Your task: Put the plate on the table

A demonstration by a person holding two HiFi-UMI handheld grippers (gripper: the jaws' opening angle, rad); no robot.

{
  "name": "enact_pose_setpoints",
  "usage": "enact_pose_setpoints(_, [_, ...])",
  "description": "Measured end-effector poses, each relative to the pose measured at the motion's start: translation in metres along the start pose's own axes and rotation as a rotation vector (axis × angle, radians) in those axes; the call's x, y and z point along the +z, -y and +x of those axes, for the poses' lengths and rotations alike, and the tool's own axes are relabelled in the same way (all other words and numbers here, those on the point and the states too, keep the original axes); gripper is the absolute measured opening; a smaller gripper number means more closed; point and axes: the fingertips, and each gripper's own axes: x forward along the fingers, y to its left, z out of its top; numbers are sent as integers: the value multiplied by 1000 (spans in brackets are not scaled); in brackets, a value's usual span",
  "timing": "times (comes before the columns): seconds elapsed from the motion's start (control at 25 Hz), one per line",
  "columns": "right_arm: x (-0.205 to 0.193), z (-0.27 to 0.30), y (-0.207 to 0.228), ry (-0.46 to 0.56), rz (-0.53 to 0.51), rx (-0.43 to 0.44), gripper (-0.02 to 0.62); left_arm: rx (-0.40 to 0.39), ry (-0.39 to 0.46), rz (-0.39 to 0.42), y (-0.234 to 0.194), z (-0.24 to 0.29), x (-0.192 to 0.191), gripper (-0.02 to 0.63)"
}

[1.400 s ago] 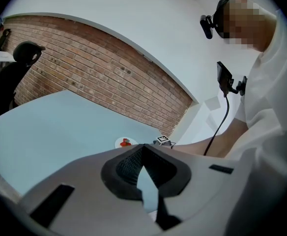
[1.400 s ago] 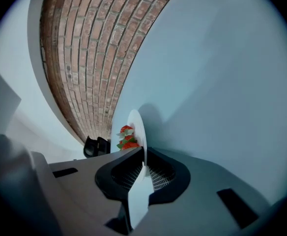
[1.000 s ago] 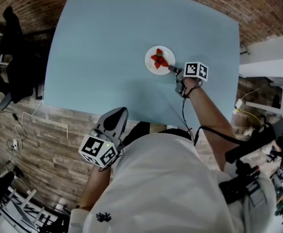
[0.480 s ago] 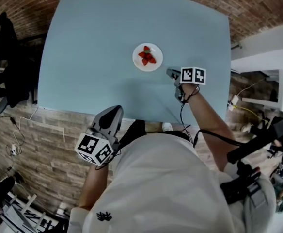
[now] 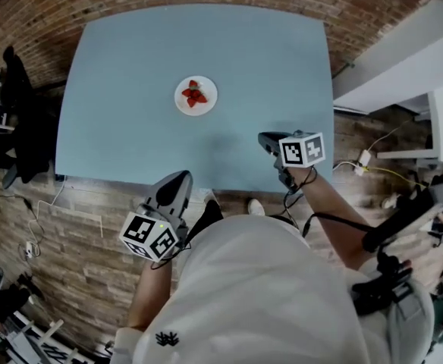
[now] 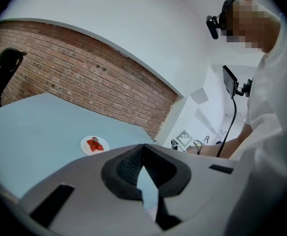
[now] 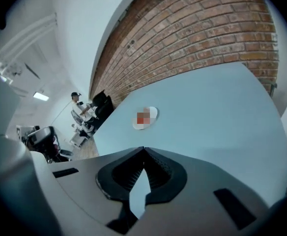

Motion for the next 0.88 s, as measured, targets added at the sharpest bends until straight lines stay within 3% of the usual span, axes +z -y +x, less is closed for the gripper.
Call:
enact_pose_setpoints(0.24, [-33,-81,-26,-47,-325,38,8,13,30,8,61,10,-2,2])
enact_pose_setpoints(0.36, [-48,-115,-40,-46,-436,74,8,34,38,-11,86,9,-11,2])
enact_pose_setpoints(0.6, [-64,-167,-64,6,-571,125,8,50,64,-41,131,2,-27,2])
enact_pose_setpoints(0.88, [-78,-203,-70,59,-612,161,8,64,55,-34,159,3,-52,2])
